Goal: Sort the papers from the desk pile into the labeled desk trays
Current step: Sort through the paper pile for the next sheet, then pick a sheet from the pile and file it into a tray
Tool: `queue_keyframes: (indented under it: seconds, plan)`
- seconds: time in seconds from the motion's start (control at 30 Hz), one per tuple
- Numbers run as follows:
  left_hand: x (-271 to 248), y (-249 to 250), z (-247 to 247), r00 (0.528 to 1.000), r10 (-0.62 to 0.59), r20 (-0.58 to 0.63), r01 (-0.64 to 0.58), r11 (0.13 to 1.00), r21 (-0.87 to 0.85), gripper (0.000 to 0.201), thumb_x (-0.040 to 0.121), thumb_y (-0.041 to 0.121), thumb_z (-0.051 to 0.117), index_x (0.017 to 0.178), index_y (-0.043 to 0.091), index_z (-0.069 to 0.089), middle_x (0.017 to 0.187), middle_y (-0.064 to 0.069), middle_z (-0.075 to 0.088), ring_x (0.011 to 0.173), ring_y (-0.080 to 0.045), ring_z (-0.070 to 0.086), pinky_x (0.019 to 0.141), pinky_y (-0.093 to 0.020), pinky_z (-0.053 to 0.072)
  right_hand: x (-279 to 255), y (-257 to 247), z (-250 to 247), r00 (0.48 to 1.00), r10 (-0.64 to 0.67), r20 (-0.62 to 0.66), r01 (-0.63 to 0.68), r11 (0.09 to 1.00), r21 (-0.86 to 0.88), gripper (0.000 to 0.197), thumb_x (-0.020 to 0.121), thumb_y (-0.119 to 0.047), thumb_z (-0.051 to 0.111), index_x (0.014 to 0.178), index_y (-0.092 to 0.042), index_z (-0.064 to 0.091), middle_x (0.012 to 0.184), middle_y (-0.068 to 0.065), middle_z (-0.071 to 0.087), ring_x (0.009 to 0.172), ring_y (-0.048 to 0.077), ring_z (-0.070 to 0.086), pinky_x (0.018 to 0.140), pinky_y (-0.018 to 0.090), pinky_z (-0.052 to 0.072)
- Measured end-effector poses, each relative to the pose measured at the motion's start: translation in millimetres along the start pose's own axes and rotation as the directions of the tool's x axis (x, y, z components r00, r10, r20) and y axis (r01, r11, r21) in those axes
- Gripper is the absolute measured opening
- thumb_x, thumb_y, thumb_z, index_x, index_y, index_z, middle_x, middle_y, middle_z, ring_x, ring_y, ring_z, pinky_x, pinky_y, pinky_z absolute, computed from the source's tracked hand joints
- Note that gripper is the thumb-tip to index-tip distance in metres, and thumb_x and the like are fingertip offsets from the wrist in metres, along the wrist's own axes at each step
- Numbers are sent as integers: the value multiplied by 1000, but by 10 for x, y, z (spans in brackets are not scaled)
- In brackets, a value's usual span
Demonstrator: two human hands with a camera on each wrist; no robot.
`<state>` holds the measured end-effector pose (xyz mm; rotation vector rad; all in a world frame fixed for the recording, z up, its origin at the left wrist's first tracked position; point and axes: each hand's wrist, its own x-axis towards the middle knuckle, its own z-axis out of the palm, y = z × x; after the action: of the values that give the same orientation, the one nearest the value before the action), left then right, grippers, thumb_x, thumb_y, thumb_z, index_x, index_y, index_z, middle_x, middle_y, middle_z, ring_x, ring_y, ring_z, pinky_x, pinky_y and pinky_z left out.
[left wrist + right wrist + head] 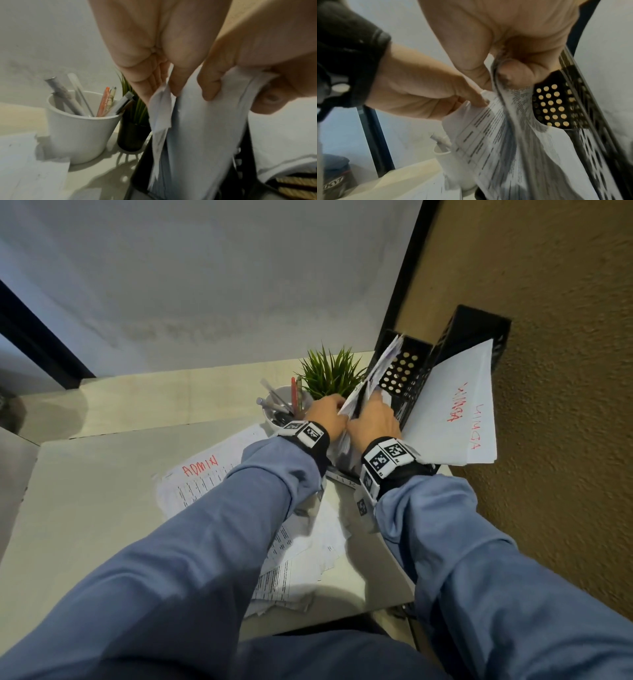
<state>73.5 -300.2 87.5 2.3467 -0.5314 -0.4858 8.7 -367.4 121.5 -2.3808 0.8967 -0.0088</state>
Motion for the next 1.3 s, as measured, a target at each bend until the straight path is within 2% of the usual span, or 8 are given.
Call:
queue_keyframes:
  seconds: [0.37,0.47,0.57,0.8,0.9,1.03,1.13,1.3]
  plan:
    - [-77,-90,-114,998,29,-55,-38,984,-172,39,99,18,38,137,10,46,134,-13,54,122,-27,51,105,-33,38,29,-138,155,993,99,-69,-92,991,100,45,90,-18,54,128,-1,38,124,20,56,110,37,58,82,36,47]
    - [-296,-320,-193,985,-19,-171,-36,949,-314,34,100,24,38,128,11,52,116,-8,61,99,-18,58,83,-16,45,-12,-78,196,996,54,-67,-43,988,151,53,87,-16,54,134,-7,33,124,19,56,107,38,58,85,39,48]
    - [-594,-869,-237,959,-168,-230,64,914,-399,25,96,25,45,112,14,61,110,-9,66,96,-25,64,86,-33,53,-159,-15,225,990,-79,-120,102,975,198,59,86,-24,52,140,-15,31,129,16,55,108,34,58,89,40,49]
    - [-1462,-2136,-260,651,-713,-260,700,696,-159,45,87,15,56,127,-1,45,132,-22,43,118,-40,46,95,-43,41,-579,184,900,953,-206,223,187,977,106,31,87,-20,54,116,-9,56,90,9,58,85,24,57,74,29,42]
    - [-1653,-2299,-221,550,-795,-255,774,600,-201,60,82,26,65,128,-2,38,131,-23,39,117,-43,44,94,-47,42,-673,298,1298,909,-83,408,88,996,6,32,85,-19,57,113,-3,59,109,18,59,99,29,59,82,27,44]
    - [-1793,-2425,-219,503,-830,-241,717,556,-420,56,77,23,70,122,3,44,123,-20,53,107,-38,56,89,-42,48,-801,349,1612,891,-37,453,65,997,-46,21,81,-16,57,70,-8,42,77,8,46,72,21,44,53,24,30]
    - [-1860,-2470,-277,534,-793,-292,648,607,-460,35,77,12,70,109,4,58,109,-16,64,97,-33,61,82,-33,47,-874,341,1679,890,3,456,2,1000,-11,10,79,-9,55,76,-12,46,76,1,45,76,19,43,52,23,29]
    - [-1984,-2506,-187,699,-622,-354,408,752,-518,14,84,8,61,83,17,71,95,-10,65,84,-25,59,76,-28,44,-914,372,1709,878,47,477,-109,989,103,50,79,-6,58,128,-11,46,108,9,56,82,18,51,59,19,41]
